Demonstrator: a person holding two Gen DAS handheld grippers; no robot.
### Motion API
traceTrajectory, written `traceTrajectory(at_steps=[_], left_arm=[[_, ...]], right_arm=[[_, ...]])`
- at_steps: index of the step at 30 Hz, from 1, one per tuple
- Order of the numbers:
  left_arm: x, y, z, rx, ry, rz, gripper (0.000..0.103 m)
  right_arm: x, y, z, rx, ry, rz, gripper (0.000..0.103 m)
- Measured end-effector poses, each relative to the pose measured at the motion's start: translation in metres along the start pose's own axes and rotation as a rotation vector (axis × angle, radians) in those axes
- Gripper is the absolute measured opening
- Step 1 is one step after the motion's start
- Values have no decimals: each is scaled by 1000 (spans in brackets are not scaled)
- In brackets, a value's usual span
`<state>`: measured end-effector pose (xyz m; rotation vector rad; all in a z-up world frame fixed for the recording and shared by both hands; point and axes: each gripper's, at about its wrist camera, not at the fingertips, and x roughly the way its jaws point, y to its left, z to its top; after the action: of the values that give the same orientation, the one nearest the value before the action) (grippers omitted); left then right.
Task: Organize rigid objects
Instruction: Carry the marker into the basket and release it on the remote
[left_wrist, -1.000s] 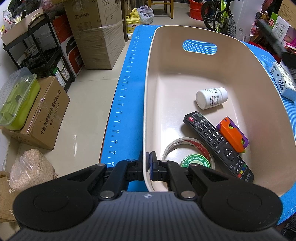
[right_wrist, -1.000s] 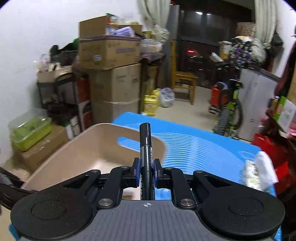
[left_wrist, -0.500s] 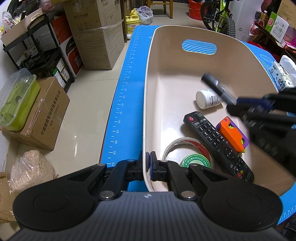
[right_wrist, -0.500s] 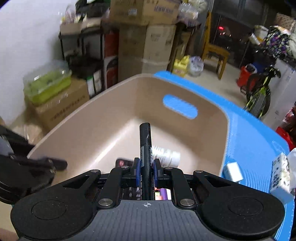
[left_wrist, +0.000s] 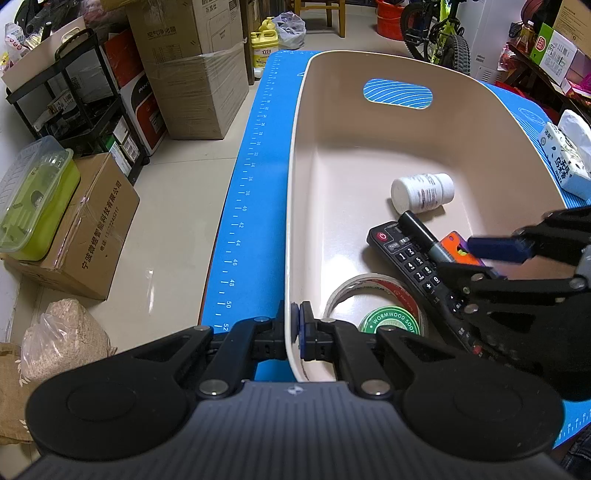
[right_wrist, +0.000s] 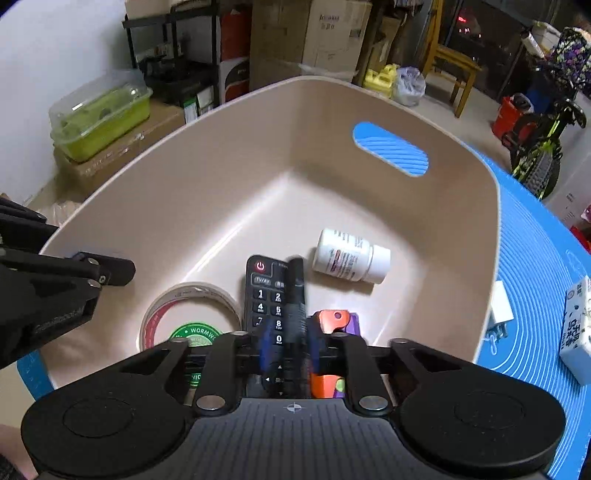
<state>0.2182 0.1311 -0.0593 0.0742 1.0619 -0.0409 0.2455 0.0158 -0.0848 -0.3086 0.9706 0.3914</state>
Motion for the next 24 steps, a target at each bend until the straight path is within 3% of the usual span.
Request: traceTrajectory(at_steps=[7, 13, 18, 24], left_arm=[[0, 0, 0, 0, 0, 0, 6], [0, 0, 1, 0, 1, 0, 6], [0, 0, 1, 0, 1, 0, 6], [0, 0, 1, -1, 0, 1, 6]], right_arm=[[-40, -24, -3, 68, -149, -24, 45], [-77, -64, -20, 141, -300, -119, 45], [-84, -99, -41, 219, -304, -184, 45], [-67, -128, -79, 308, -214, -230, 45]])
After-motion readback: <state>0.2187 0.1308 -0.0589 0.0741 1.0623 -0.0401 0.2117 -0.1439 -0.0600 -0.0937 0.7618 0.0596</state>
